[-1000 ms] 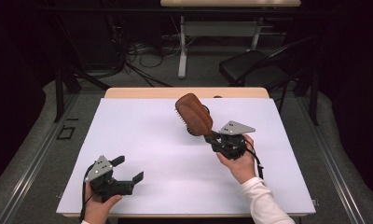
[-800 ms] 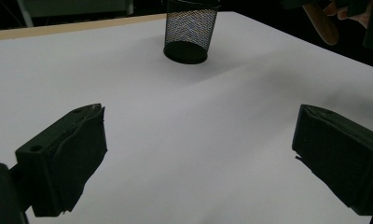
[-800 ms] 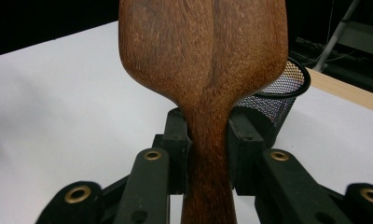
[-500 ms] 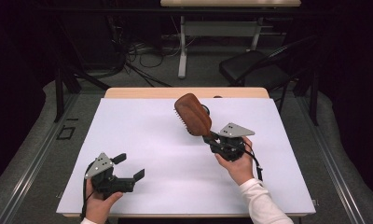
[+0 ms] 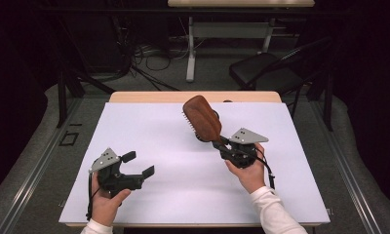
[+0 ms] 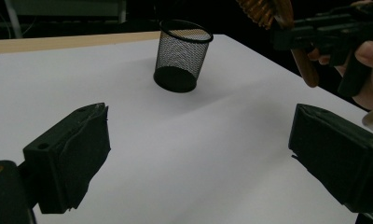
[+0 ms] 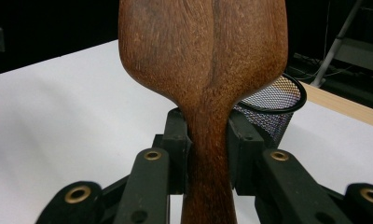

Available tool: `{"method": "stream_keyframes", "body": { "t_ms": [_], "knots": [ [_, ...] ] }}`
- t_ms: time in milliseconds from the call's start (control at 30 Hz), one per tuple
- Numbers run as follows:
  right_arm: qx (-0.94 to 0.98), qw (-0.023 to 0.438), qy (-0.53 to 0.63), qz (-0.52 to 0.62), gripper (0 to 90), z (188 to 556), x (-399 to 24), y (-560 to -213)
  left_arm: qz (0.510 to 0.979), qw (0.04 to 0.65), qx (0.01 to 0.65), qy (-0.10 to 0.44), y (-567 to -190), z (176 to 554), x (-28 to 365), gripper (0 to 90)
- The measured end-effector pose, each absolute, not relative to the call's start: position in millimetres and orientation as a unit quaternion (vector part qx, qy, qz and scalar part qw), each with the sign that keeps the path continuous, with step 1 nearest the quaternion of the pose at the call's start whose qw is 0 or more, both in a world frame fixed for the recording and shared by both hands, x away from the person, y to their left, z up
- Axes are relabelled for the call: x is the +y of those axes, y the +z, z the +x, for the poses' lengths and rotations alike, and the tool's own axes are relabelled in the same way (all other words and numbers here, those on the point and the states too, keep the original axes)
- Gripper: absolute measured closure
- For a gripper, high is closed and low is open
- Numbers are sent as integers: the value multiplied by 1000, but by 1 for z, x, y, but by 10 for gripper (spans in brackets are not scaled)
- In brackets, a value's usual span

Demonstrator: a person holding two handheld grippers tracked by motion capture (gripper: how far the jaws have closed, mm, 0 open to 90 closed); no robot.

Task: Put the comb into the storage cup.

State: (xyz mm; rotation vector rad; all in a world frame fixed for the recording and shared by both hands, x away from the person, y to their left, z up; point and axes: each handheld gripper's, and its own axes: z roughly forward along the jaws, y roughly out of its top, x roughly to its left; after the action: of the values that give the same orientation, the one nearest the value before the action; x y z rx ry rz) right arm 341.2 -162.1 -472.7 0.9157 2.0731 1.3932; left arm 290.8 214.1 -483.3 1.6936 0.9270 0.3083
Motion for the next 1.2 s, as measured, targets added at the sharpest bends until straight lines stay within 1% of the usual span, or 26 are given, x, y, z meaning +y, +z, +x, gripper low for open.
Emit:
{"method": "stream_keyframes", "body": {
  "t_ms": [333, 800, 1000, 1200],
  "knots": [
    [753, 246, 513, 331, 721, 338, -162, -471, 711, 561, 411, 103, -475, 310, 205, 61],
    [746, 257, 522, 325, 721, 335, -162, -470, 720, 566, 397, 65, -463, 323, 175, 82],
    [746, 258, 521, 325, 721, 334, -162, -470, 725, 569, 383, 59, -455, 327, 163, 109],
    [745, 259, 522, 324, 721, 333, -162, -470, 724, 571, 384, 51, -450, 335, 154, 111]
  ]
}}
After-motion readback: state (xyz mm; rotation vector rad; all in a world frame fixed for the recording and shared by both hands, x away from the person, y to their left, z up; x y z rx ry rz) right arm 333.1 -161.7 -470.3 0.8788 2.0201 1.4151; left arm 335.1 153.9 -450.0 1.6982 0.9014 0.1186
